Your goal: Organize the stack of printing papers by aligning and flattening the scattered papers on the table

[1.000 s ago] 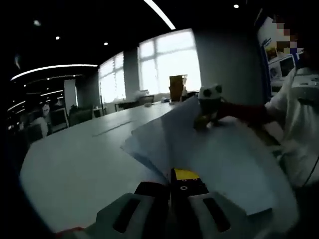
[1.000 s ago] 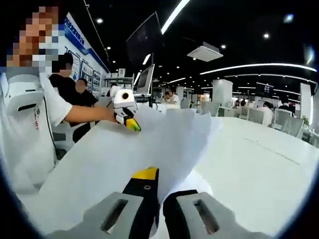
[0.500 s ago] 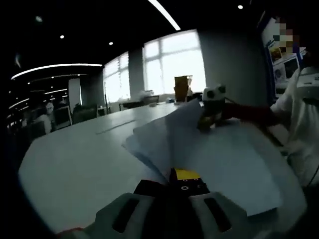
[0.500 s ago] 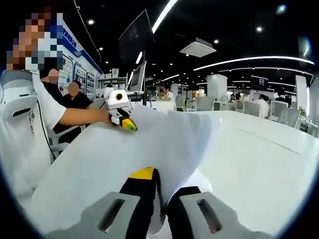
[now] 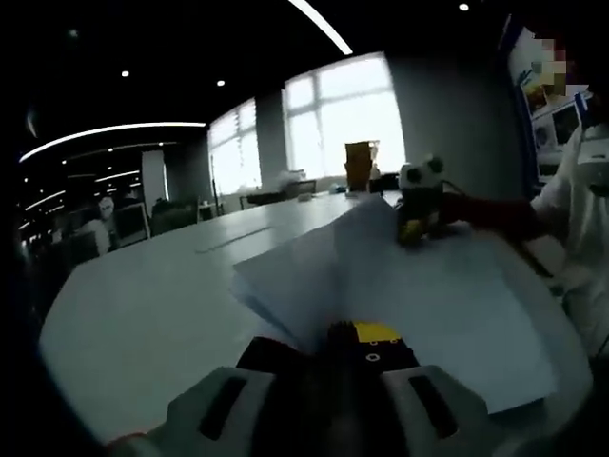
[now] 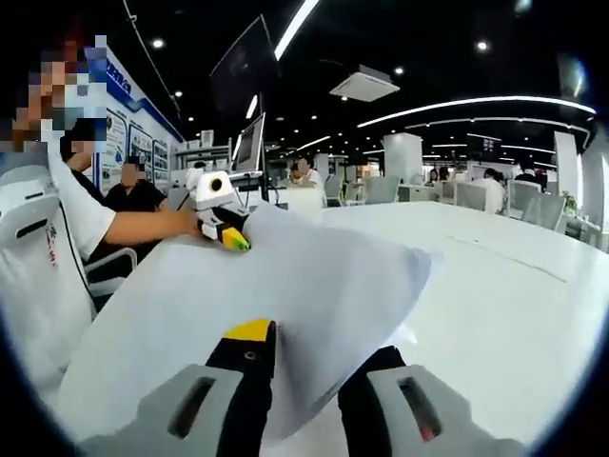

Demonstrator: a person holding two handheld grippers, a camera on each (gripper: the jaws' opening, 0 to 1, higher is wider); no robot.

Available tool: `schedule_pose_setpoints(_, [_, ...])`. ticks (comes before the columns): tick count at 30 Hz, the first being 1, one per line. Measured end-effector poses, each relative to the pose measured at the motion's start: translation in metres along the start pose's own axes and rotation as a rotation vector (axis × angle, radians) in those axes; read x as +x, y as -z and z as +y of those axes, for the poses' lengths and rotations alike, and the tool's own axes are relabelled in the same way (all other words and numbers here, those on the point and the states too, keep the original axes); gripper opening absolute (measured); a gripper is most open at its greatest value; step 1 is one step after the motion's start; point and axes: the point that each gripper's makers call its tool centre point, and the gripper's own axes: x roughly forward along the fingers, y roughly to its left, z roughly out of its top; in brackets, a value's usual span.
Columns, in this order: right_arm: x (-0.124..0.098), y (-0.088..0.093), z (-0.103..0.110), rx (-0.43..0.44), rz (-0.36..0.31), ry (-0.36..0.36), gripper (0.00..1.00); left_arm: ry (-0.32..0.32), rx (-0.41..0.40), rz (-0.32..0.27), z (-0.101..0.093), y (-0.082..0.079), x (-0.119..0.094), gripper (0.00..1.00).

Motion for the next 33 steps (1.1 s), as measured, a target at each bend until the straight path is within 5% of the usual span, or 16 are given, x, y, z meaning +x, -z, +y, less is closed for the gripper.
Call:
schedule_pose_setpoints(8, [-0.006,-0.016,-0.015,0.008,-0.101,0.063,0.3,-0.067,0.006,-0.041,0.015,-0.006,-0.005,0.3])
schedule_pose_setpoints(18, [-0.007,-0.016,-0.018,0.004,-0.101,0.092,0.35,-0.15,0.025,-0.054,0.031,-0.007,-0.01,0.44])
schedule_pose_setpoints(33, [-0.012,-0.015,-0.031,0.045,-0.103,0.144,0.46,-0.185,0.021,-0.008,0.039,0.002,-0.014,0.57])
